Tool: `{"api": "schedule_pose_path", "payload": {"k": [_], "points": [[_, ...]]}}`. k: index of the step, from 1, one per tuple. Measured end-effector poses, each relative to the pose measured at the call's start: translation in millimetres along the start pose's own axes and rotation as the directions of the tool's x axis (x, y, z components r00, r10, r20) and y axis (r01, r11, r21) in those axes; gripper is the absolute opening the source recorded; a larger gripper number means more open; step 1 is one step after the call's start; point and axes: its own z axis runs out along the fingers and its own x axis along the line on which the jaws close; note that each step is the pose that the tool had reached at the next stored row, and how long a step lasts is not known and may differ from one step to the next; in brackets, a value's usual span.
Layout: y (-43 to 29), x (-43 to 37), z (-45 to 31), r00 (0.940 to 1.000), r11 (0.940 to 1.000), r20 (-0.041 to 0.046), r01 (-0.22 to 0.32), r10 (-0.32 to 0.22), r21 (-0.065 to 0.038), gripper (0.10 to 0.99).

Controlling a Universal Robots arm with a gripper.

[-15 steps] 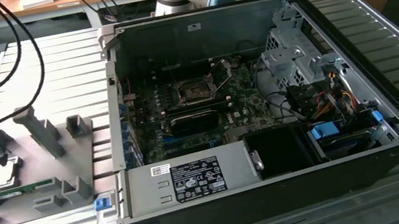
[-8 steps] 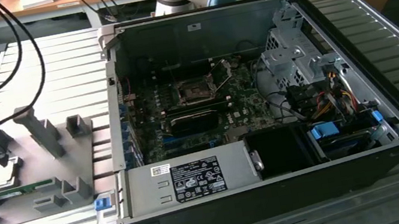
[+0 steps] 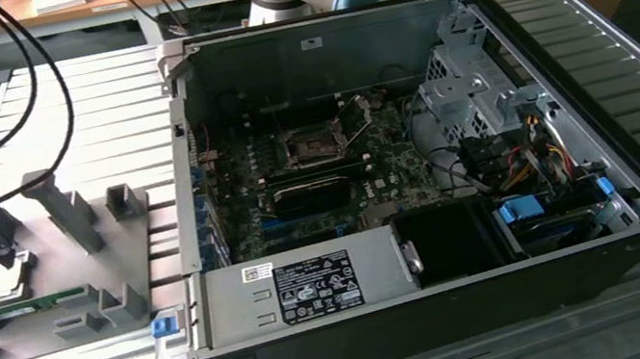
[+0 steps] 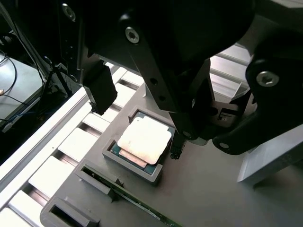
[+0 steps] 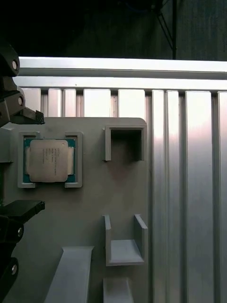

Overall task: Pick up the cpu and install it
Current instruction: 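Pick up the cpu and move it towards the insertion slot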

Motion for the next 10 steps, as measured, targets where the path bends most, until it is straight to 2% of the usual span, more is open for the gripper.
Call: {"api": "schedule_pose_path", "payload": {"k": [10], "points": [[-0.7,-0.1,3.5,1.0000,1.0000,-0.0004,0.002,-0.002,0.000,0.733]]}}
